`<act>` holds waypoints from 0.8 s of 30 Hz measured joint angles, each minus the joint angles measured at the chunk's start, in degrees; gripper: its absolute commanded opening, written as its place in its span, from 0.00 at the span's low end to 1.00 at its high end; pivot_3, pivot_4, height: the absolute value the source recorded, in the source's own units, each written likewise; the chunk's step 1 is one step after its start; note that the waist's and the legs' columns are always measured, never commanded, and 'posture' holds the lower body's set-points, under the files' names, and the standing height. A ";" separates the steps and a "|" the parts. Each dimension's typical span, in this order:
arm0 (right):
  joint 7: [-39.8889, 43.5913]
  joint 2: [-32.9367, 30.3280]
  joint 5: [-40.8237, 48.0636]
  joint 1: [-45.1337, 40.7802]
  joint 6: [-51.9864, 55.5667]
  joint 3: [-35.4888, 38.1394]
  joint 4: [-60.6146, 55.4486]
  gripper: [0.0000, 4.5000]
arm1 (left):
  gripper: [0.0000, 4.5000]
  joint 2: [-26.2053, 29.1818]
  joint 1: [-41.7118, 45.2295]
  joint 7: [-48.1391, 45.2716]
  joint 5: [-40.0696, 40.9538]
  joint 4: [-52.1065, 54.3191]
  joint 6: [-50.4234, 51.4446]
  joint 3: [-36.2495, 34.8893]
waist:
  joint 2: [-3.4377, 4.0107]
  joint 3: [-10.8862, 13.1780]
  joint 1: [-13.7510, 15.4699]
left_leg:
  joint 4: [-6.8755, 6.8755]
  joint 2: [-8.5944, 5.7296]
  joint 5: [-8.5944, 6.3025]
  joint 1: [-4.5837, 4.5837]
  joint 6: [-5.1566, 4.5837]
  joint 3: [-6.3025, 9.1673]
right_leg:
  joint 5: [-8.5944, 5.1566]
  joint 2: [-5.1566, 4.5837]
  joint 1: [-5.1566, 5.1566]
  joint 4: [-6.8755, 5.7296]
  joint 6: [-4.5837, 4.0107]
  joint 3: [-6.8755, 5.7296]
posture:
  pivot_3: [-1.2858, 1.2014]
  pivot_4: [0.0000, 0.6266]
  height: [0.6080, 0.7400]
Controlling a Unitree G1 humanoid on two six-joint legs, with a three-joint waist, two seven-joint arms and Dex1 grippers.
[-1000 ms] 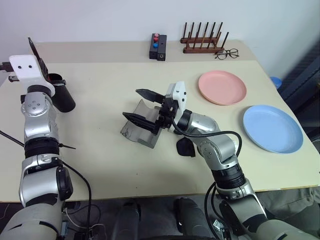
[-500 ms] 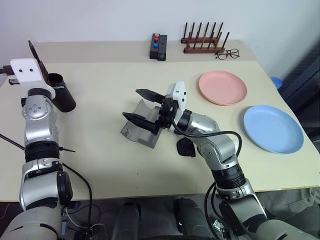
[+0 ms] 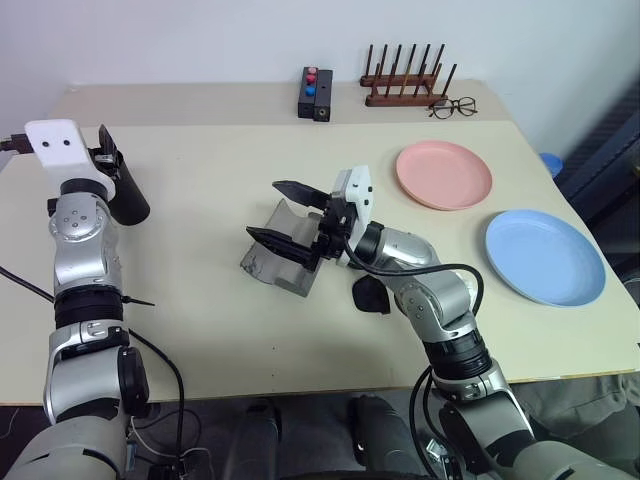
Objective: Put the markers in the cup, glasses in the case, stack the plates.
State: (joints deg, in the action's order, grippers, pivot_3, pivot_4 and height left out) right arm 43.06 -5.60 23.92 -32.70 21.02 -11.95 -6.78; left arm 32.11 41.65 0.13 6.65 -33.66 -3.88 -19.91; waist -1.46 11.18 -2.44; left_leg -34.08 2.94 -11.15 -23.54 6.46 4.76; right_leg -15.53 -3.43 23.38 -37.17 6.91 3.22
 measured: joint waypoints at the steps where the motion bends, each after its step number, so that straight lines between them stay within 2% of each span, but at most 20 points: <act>1: -0.01 -0.01 0.00 0.00 0.02 0.00 -0.01 1.00 | 0.66 -0.16 -0.01 0.06 0.19 0.38 0.12 -0.03 | 0.00 0.00 0.00 | 0.00 0.00 0.00 0.00 0.00 0.00 | 0.00 0.00 0.00 0.00 0.00 0.00 | 0.52 0.24 1.00; 4: -0.01 -0.18 -0.01 0.01 0.05 0.01 -0.33 1.00 | 0.66 -0.67 0.07 -0.19 1.80 4.25 2.04 -0.21 | 0.00 0.00 0.04 | 0.00 0.00 0.00 0.00 0.00 0.00 | 0.00 0.00 -0.01 0.00 0.00 0.00 | 0.52 0.24 1.00; 7: 0.05 -0.96 -0.03 0.01 0.24 0.03 -0.34 1.00 | 0.66 -0.99 1.15 -3.14 5.55 11.13 9.40 0.13 | 0.00 0.00 0.20 | -0.02 0.00 0.01 -0.01 0.01 0.01 | 0.00 0.00 -0.03 0.00 0.00 0.00 | 0.52 0.24 1.00; 10: 0.17 -2.67 -0.12 -0.01 0.27 0.22 -0.34 1.00 | 0.66 -1.03 1.29 -9.32 10.51 21.38 20.70 3.26 | 0.00 0.00 0.14 | -0.02 -0.01 0.01 0.00 0.02 0.02 | 0.00 -0.02 -0.06 0.01 0.00 0.00 | 0.52 0.24 1.00; 13: 0.74 -5.11 -0.55 0.03 -0.06 0.54 -0.32 1.00 | 0.66 -0.16 -1.81 -17.52 16.56 31.53 35.26 9.29 | 0.03 0.01 -0.14 | 0.00 -0.01 0.01 0.03 0.01 0.01 | -0.01 -0.01 -0.06 0.00 0.00 0.01 | 0.52 0.24 1.00; 16: 1.52 -7.50 -1.30 0.93 -0.47 0.78 -0.33 1.00 | 0.85 -0.13 -4.46 -22.31 20.46 34.82 46.78 13.98 | 0.03 0.02 -0.50 | 0.02 0.02 0.00 0.03 0.00 0.04 | -0.01 0.05 0.00 -0.03 -0.01 0.02 | 0.52 0.24 1.00; 17: 1.72 -8.06 -1.39 1.37 -0.53 0.79 -0.33 1.00 | 0.95 -0.12 -4.62 -22.91 21.11 34.99 49.87 14.65 | 0.04 0.02 -0.63 | 0.03 0.02 0.00 0.03 0.00 0.05 | -0.01 0.06 0.01 -0.04 -0.01 0.02 | 0.52 0.24 1.00; 18: 1.83 -8.43 -1.50 1.68 -0.57 0.79 -0.34 1.00 | 0.99 -0.10 -4.72 -23.45 21.63 35.11 52.10 14.74 | 0.04 0.02 -0.76 | 0.03 0.02 0.00 0.03 0.00 0.05 | -0.01 0.07 0.02 -0.03 -0.01 0.02 | 0.52 0.24 1.00; 21: 1.78 -9.11 -2.18 3.11 -0.67 0.67 -1.41 1.00 | 0.99 -0.18 -6.80 -24.52 24.09 38.68 58.10 14.50 | 0.04 0.02 -1.00 | 0.05 0.02 0.00 0.02 -0.01 0.05 | -0.03 0.04 -0.01 0.01 0.02 0.03 | 0.52 0.24 1.00; 24: 1.18 -9.20 -2.40 3.83 -0.64 0.73 -2.28 1.00 | 0.99 -3.82 -10.79 -25.15 29.28 43.45 63.25 13.51 | 0.04 0.02 -0.88 | 0.04 0.01 0.00 0.00 0.00 0.05 | -0.04 0.01 -0.01 0.01 0.02 0.03 | 0.52 0.24 1.00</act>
State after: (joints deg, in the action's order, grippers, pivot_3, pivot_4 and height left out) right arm 44.24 -14.81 21.51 -28.87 20.37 -11.22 -9.05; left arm 28.29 30.86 -25.02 35.93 9.78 59.38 -6.41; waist -1.42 11.20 -3.32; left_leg -34.04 2.95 -11.15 -23.53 6.46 4.82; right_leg -15.57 -3.42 23.37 -37.17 6.93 3.25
